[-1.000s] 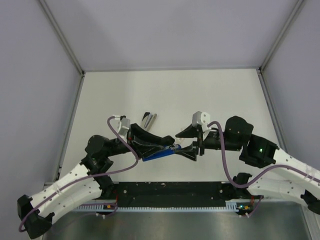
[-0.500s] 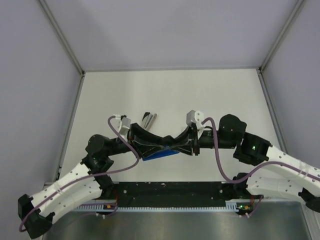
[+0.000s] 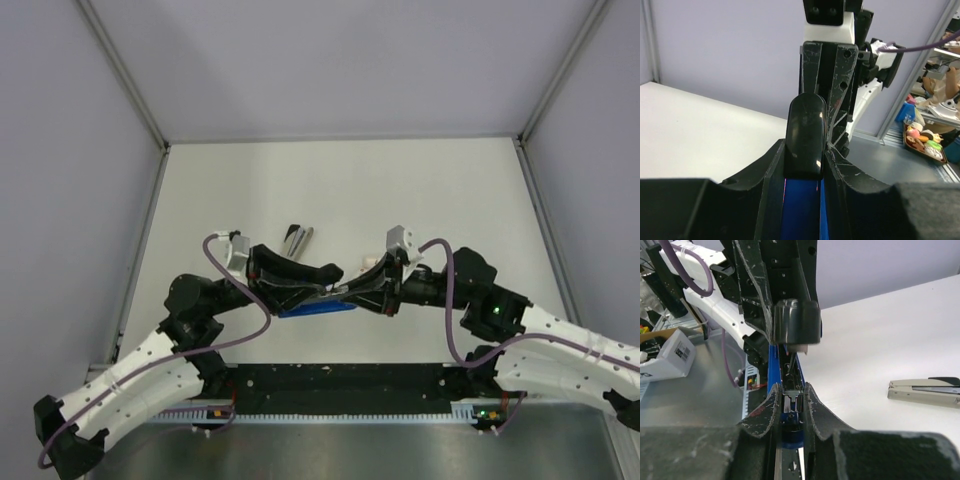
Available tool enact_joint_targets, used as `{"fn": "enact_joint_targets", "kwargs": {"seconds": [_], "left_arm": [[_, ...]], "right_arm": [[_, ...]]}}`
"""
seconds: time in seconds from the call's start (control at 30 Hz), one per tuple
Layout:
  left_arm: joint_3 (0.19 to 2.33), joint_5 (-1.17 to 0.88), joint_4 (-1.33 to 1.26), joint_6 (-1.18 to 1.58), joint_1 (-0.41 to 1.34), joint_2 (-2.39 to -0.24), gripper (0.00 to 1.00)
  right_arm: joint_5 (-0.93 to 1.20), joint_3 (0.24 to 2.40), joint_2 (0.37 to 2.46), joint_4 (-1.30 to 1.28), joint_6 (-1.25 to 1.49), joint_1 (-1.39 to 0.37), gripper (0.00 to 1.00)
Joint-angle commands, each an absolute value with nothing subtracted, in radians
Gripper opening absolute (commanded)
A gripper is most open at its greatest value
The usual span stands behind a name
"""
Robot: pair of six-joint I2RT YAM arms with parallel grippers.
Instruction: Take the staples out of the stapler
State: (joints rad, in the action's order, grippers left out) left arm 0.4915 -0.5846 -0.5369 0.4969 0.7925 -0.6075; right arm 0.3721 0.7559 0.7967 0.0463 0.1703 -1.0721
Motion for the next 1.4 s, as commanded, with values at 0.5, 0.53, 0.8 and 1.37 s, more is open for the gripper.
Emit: {"fn": "enact_joint_targets", "kwargs": {"seconds": [0.5, 0.53, 0.8, 1.37], "left_arm": [[0.512, 0.04, -0.902, 0.419, 0.799, -0.748, 0.0], [0.515, 0.049, -0.911, 0.413, 0.799, -0.761, 0.0], [0.523, 0.081, -0.966, 0.406, 0.801, -0.831, 0.0], [0.43, 0.169, -0.87, 0.413, 0.799, -0.868, 0.0]], "right_arm": [[0.54, 0.457, 1.373, 0.917, 0.583, -1.101, 0.0], [0.543, 0.456, 1.397, 0.945, 0.594, -1.104, 0.0], [0.555, 0.472, 1.514, 1.042, 0.634, -1.135, 0.0], [0.445, 0.587, 1.447, 0.744, 0.468, -1.137, 0.0]]}}
